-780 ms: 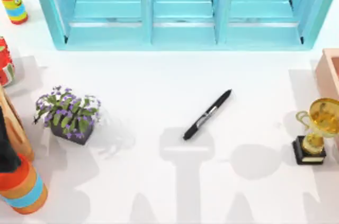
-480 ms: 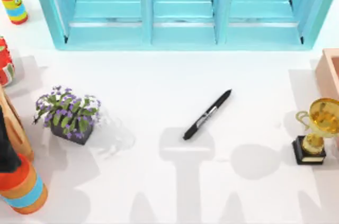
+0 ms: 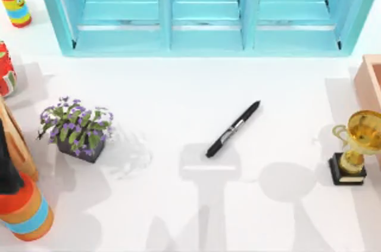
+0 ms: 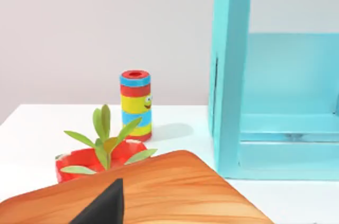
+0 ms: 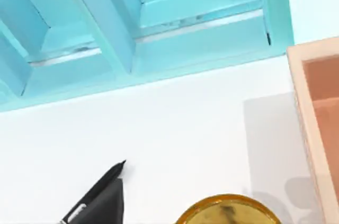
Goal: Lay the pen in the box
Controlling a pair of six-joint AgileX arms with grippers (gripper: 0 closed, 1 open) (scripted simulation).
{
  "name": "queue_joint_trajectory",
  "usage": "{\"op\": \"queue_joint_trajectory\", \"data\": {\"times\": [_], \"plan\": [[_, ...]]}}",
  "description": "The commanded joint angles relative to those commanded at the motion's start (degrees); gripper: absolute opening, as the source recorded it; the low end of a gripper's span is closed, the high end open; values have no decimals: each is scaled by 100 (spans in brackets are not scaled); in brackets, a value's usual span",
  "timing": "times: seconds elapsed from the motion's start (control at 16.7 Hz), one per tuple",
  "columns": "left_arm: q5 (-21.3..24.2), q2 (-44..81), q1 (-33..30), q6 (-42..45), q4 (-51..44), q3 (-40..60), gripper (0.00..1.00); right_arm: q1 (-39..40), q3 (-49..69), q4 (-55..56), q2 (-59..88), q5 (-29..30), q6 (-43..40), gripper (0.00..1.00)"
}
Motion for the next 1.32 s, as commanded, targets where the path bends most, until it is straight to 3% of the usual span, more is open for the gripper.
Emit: {"op": "queue_joint_trajectory", "data": {"times": [0.84,1.32], "plan": [[0,0,0,0,0,0,100,1798,6293,-3848,7445,2,4192,100],[0,0,0,0,0,0,100,2229,8127,-4805,9421,68,5299,100]]}}
